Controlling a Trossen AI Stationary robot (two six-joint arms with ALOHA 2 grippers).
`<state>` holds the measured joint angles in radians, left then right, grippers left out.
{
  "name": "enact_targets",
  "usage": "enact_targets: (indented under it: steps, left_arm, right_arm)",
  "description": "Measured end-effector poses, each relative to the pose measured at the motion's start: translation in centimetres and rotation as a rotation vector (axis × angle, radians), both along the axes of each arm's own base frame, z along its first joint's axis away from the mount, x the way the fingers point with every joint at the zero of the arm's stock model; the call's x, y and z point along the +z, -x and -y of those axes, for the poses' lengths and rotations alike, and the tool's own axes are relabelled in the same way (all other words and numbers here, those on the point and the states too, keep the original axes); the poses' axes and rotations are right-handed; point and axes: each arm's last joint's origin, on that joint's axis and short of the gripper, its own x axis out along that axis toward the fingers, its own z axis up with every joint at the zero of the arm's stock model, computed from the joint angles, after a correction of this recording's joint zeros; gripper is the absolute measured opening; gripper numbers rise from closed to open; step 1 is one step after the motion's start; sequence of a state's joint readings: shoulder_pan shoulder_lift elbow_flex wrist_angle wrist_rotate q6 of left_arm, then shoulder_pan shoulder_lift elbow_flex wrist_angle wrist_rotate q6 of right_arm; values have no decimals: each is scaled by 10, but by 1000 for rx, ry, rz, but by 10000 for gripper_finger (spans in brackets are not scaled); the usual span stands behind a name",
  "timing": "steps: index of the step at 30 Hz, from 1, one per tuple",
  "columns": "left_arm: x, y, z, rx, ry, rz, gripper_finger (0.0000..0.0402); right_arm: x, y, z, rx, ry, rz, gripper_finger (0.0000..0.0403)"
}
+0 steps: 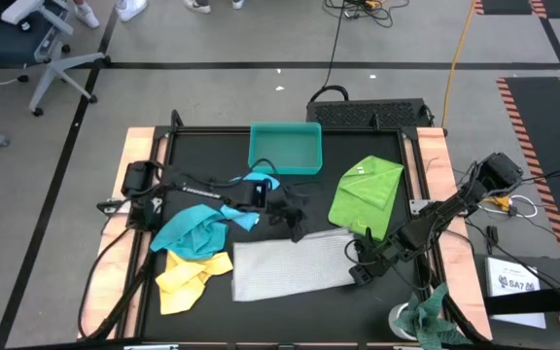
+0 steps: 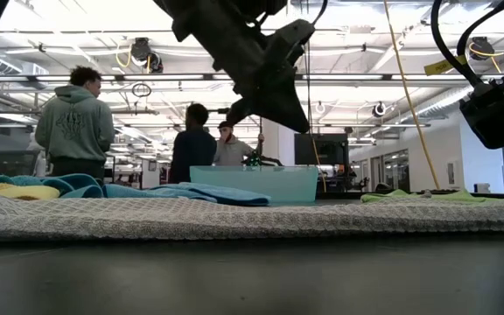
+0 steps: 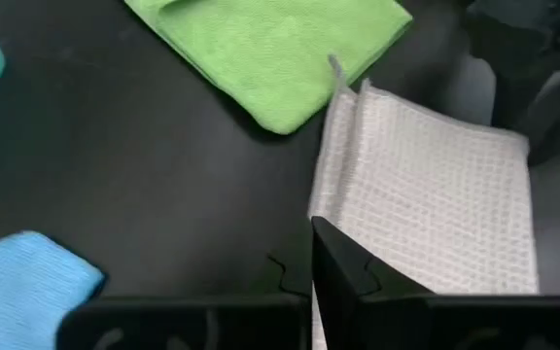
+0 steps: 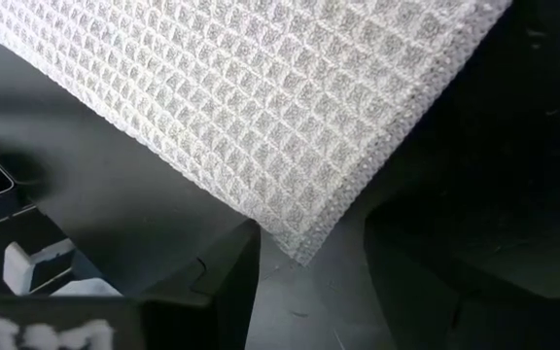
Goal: Fold microfiber towels
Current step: Fold the gray microfiber towel
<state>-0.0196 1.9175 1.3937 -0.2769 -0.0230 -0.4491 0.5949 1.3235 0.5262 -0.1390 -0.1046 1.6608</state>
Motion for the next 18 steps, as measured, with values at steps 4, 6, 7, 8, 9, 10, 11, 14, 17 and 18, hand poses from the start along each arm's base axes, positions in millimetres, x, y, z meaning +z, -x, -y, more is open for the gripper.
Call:
enact_targets:
  steps: [4,6,7,8,9,10,11,14,17,18]
  left_arm:
    - [2,-2,6,-51,7,27,9]
    - [1,0,14,-66,2,12,11]
    - [0,0,18,-69,-7,4,11]
    - [0,1,22,-72,-14,-5,10]
    - [-1,2,26,-77,-18,-13,8]
    - [-1,3,30,-83,-15,-21,5]
    - [-2,5,33,-83,-7,-37,4]
    - [-7,11,44,-87,4,-104,6]
    - [-11,18,52,-68,-4,-180,10]
    - [-12,20,54,-64,-3,-203,10]
  right_arm:
    - [0,0,0,0,0,1,178]
    - [0,0,0,3,3,3,178]
    - [0,0,0,3,4,4,177]
    - [0,0,0,3,5,5,176]
    - [0,0,0,-1,9,8,175]
    - [0,0,0,-8,17,15,174]
    - [0,-1,0,-13,22,24,174]
    - [1,-3,1,-40,45,65,175]
    - [1,-4,1,-37,53,73,175]
    - [1,-4,1,-32,55,76,175]
